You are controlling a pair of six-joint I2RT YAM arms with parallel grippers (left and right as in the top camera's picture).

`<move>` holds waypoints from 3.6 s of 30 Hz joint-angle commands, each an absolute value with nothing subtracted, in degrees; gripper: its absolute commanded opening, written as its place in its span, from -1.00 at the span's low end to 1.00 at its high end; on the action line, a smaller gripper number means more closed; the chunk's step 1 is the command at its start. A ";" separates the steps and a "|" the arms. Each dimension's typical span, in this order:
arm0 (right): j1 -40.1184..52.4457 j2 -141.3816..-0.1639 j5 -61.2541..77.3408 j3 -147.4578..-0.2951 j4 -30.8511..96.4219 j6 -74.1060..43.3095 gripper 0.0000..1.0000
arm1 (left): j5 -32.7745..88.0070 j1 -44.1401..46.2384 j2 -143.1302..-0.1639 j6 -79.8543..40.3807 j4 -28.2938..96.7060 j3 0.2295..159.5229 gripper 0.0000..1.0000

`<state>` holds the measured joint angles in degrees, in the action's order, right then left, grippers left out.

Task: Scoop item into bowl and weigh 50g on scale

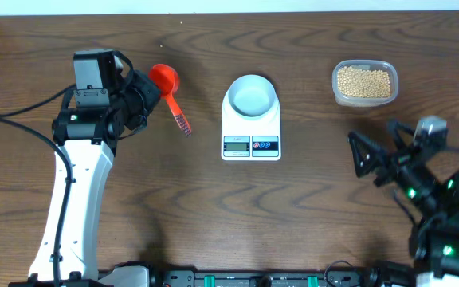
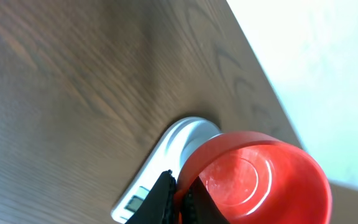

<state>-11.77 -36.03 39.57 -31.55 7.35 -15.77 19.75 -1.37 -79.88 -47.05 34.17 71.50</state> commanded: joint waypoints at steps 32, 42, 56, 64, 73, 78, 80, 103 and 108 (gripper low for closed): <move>24.71 -86.83 41.25 -62.89 -9.39 -36.67 -0.19 | 19.86 9.52 -85.78 -91.83 34.68 72.44 -0.86; 30.89 -86.91 27.40 -62.89 -4.16 -39.18 0.02 | 19.86 9.74 -85.84 -93.32 33.43 72.44 -0.85; 32.73 -87.02 23.92 -62.89 -3.40 -39.18 -0.35 | 19.84 11.62 -85.84 -93.32 33.39 72.44 -0.85; 33.08 -87.02 24.36 -62.89 -2.22 -39.18 -0.39 | 19.86 11.62 -85.84 -93.36 33.36 72.44 -0.86; 33.98 -87.02 24.12 -62.89 -1.87 -39.20 -0.55 | 19.97 11.62 -85.84 -93.36 33.36 72.44 -0.85; 33.98 -87.02 24.10 -62.89 -1.83 -39.44 -0.64 | 20.34 11.62 -85.84 -93.36 33.36 72.44 -0.85; 33.98 -87.02 24.10 -62.89 -1.83 -39.59 -0.74 | 20.34 11.62 -85.84 -93.34 33.36 72.44 -0.86; 31.11 -86.56 23.68 -62.89 -1.83 -39.77 -0.98 | 20.29 11.60 -85.84 -91.92 32.75 72.44 -0.31; 26.15 -84.93 25.61 -62.89 0.01 -37.76 -0.98 | 20.27 11.57 -85.84 -87.07 31.99 72.44 0.14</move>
